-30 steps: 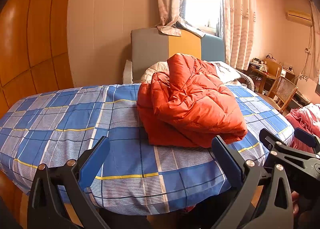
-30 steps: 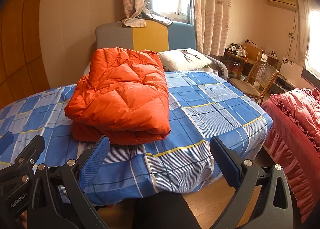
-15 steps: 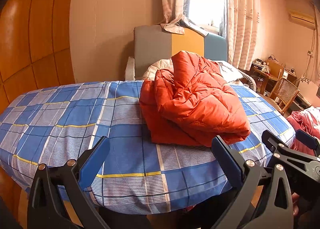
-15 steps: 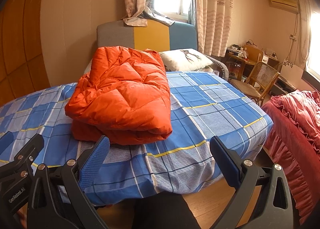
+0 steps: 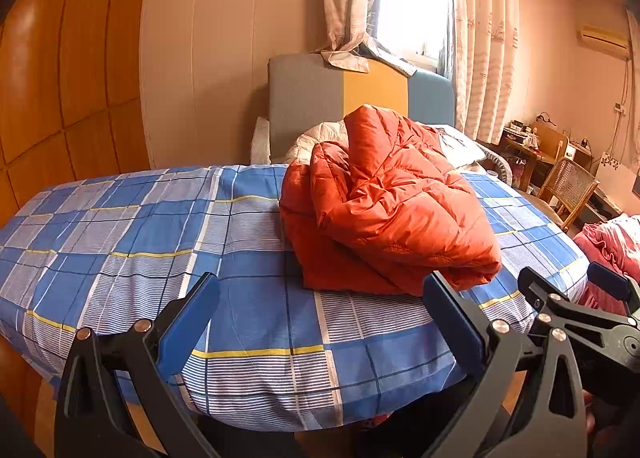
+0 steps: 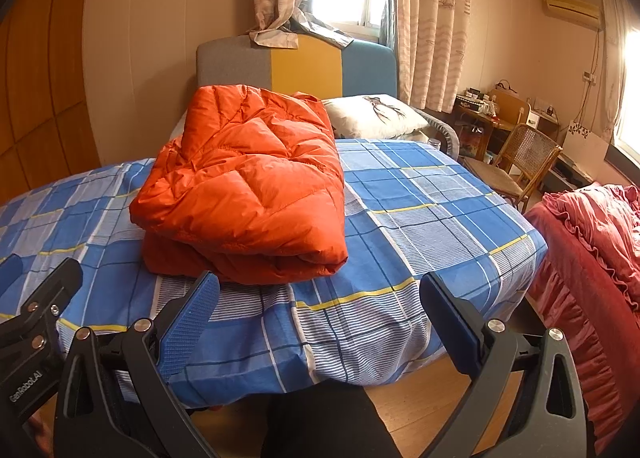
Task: Fold large clothes
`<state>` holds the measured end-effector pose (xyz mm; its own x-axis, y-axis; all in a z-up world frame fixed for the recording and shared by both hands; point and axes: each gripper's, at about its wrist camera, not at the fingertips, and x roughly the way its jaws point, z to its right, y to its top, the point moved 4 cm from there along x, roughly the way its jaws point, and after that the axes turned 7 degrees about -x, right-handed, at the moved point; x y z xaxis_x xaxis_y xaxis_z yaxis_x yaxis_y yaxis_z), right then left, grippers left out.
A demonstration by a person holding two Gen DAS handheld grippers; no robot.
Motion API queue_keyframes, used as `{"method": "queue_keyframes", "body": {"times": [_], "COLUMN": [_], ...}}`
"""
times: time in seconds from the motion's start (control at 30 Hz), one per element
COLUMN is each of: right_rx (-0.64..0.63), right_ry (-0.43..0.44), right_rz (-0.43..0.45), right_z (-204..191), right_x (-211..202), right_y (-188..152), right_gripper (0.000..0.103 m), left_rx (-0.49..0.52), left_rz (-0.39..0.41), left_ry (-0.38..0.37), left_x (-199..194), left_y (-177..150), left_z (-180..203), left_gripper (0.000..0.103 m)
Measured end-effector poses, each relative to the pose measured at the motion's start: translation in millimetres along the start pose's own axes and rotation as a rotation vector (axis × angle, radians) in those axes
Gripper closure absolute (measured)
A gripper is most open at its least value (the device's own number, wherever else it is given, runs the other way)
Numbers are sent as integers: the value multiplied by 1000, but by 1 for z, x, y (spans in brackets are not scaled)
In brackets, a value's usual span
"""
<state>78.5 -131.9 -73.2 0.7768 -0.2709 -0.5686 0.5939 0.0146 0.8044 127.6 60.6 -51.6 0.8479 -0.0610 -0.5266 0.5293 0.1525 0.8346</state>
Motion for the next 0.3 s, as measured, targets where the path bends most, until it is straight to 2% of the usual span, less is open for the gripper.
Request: {"method": "queue_keyframes", "body": {"times": [0.3], "right_rx": [9], "right_ry": [7], "right_rz": [-17], "right_z": [1], "right_x": [5], "right_y": [-2], "right_gripper": [3], "left_rx": [-77], "left_rz": [-69], "left_ry": [-3], "left_x": [13], "left_y": [-4], "left_z": [-11], "left_gripper": [2]}}
